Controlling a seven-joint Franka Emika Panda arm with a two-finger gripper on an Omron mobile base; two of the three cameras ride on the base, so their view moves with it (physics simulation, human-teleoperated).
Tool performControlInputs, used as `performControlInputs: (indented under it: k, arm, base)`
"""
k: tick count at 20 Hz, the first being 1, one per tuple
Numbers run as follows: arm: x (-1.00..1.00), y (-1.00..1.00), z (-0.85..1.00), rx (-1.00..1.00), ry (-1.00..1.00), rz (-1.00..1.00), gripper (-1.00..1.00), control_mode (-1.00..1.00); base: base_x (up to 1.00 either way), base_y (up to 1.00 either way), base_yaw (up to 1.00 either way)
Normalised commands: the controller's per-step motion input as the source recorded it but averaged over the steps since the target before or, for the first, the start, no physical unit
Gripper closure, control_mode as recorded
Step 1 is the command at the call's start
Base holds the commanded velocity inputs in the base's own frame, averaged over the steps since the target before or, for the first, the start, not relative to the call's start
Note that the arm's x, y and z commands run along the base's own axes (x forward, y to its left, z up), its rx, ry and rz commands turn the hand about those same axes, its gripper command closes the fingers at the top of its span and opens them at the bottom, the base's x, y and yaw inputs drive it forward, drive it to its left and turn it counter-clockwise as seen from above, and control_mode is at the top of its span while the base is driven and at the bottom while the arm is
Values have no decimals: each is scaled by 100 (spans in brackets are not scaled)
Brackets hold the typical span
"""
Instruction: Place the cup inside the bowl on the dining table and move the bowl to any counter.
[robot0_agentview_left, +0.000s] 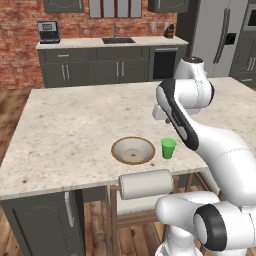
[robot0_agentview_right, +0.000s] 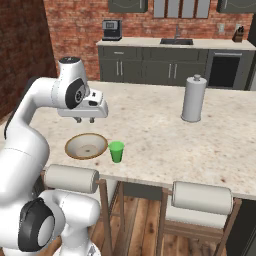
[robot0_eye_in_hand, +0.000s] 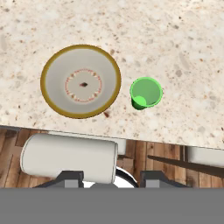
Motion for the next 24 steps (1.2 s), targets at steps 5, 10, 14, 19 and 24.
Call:
performControlInputs:
  k: [5, 10, 14, 19, 24]
  arm:
    - [0, 0, 0, 0, 0, 0, -100, -100]
    - [0, 0, 0, 0, 0, 0, -100, -100]
    - [0, -1, 0, 0, 0, 0, -100, -100]
    - [0, -12, -3, 0, 0, -3, -100, -100]
    - [0, -24, -10, 0, 0, -7, -100, -100]
  base:
    - [0, 0, 0]
    - [0, 0, 0]
    - [0, 0, 0]
    - [0, 0, 0]
    - [0, 0, 0]
